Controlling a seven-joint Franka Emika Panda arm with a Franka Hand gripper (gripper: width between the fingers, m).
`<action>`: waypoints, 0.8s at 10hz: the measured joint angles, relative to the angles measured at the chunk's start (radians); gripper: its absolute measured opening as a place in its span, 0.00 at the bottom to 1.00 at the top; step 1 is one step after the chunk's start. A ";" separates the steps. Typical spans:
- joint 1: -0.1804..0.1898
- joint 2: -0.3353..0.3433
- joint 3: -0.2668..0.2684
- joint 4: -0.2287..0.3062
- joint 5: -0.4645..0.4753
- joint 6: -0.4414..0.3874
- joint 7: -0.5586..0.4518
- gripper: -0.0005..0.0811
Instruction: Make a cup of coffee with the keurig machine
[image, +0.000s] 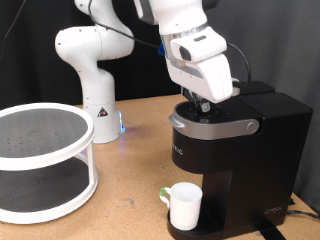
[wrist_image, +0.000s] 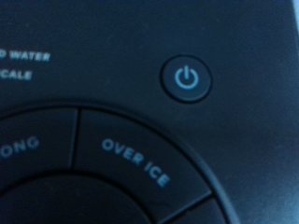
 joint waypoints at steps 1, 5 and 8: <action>0.000 0.000 0.001 -0.003 0.000 0.001 0.000 0.01; -0.001 0.000 0.000 -0.004 0.003 -0.009 0.000 0.01; -0.009 0.029 -0.011 0.044 0.011 -0.103 0.035 0.01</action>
